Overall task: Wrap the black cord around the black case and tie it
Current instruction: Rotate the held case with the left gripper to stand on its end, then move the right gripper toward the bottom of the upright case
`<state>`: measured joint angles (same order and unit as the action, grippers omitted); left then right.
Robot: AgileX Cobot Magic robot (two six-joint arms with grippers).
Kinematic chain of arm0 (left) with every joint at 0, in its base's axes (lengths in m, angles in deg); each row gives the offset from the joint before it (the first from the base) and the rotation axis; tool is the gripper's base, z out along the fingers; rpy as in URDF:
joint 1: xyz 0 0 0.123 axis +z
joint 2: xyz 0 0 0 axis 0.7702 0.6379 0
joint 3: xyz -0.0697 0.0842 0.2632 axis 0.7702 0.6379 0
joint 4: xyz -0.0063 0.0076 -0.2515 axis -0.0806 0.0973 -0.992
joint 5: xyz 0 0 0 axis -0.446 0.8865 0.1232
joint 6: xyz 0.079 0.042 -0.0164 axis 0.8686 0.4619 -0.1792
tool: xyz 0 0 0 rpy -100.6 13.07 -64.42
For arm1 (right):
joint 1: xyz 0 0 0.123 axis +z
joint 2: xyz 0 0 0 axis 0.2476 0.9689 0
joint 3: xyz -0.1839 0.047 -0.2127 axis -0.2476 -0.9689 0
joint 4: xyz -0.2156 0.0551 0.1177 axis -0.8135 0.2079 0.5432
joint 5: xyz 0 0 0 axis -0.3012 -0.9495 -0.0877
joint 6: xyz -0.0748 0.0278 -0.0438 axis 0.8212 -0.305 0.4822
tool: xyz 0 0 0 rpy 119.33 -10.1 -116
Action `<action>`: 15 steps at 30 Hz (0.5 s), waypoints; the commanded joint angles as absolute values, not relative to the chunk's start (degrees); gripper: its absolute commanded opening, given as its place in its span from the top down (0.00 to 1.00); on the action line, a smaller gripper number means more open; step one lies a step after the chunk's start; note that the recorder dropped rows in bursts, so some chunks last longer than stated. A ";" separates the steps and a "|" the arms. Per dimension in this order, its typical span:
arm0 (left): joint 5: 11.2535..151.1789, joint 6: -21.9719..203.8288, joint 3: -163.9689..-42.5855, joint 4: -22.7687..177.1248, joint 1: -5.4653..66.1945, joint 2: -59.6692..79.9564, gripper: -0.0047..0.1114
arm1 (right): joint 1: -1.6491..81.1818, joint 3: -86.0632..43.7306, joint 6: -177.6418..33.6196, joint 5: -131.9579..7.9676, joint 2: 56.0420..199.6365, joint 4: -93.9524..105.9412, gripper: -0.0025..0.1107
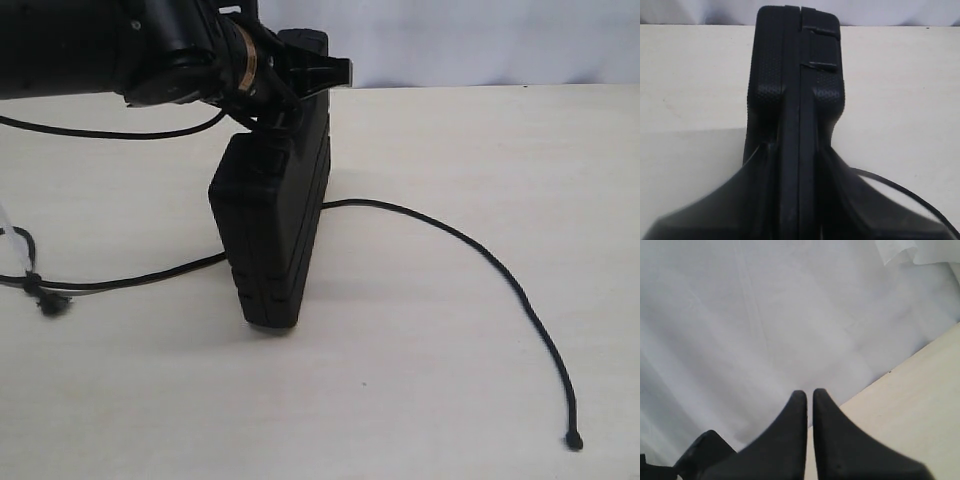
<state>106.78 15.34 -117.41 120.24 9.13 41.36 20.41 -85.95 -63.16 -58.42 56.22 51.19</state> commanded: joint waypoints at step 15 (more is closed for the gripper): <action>108.04 5.08 -118.88 125.59 10.67 41.60 0.96 | 20.50 -75.52 -57.42 -55.34 80.36 44.01 0.94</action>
<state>108.08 6.02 -117.99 122.71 10.49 42.07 20.41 -79.31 -56.83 -56.86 77.53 44.89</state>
